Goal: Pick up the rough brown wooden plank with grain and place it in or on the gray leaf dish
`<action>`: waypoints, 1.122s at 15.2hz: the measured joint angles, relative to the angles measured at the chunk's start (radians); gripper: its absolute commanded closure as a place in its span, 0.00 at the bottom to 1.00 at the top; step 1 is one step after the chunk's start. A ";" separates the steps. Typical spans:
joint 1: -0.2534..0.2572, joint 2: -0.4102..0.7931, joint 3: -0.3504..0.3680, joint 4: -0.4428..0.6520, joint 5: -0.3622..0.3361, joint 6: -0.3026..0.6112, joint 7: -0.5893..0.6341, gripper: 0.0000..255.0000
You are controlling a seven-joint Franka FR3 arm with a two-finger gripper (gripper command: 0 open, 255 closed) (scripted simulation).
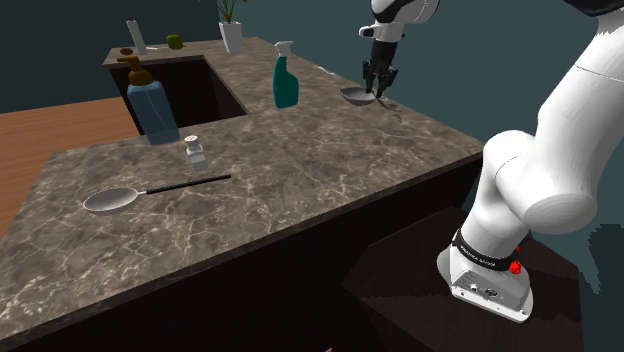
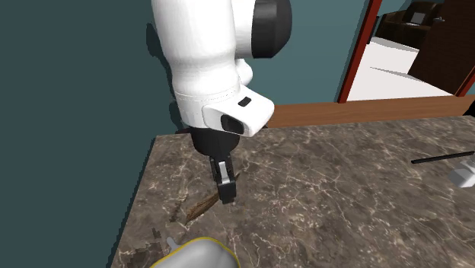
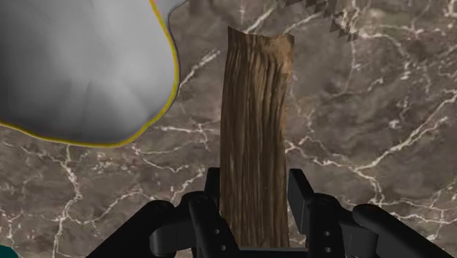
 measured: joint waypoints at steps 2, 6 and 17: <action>0.000 -0.008 0.006 0.020 -0.006 -0.025 0.008 1.00; 0.006 0.129 -0.050 0.135 0.109 -0.066 -0.079 1.00; 0.020 0.131 -0.072 -0.015 0.129 0.052 -0.147 0.00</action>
